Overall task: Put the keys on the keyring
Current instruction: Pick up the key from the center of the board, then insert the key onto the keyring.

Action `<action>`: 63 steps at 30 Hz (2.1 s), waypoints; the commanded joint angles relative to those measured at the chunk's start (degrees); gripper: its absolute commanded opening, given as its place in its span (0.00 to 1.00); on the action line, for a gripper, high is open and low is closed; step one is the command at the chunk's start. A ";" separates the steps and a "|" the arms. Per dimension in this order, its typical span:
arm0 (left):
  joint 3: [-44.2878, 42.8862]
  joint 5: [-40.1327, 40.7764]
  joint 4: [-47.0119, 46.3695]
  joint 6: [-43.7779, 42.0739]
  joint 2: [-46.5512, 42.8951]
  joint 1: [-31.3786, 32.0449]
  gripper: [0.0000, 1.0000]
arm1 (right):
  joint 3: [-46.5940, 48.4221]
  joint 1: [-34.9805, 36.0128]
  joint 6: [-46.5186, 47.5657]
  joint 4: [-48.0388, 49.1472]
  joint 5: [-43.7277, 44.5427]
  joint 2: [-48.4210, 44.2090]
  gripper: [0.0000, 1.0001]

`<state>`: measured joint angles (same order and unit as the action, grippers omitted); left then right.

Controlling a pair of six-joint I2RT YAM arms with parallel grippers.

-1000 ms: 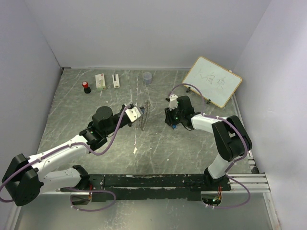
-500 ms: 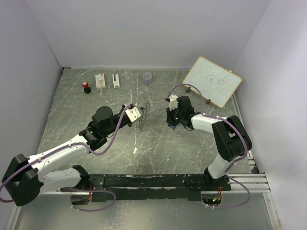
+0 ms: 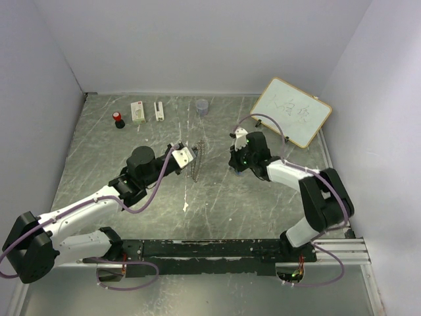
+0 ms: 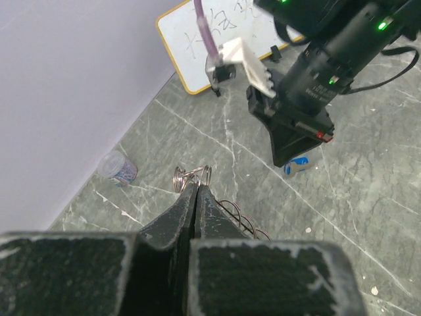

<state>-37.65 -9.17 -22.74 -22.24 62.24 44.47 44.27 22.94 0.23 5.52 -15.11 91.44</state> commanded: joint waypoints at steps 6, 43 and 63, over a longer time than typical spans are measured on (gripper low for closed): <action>-0.34 -3.19 -1.65 1.18 -1.80 0.36 0.07 | -7.01 -0.35 0.79 8.39 -9.16 -19.86 0.00; -5.59 -4.73 -0.45 5.50 1.79 3.51 0.07 | -4.03 14.51 -3.75 15.09 -11.67 -34.31 0.00; -6.11 -5.59 0.86 5.63 1.94 3.53 0.07 | -3.54 15.04 -3.39 15.75 -8.29 -33.98 0.00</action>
<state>-40.88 -14.61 -20.49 -17.10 64.20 47.68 38.61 37.54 -3.84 19.25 -24.34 57.14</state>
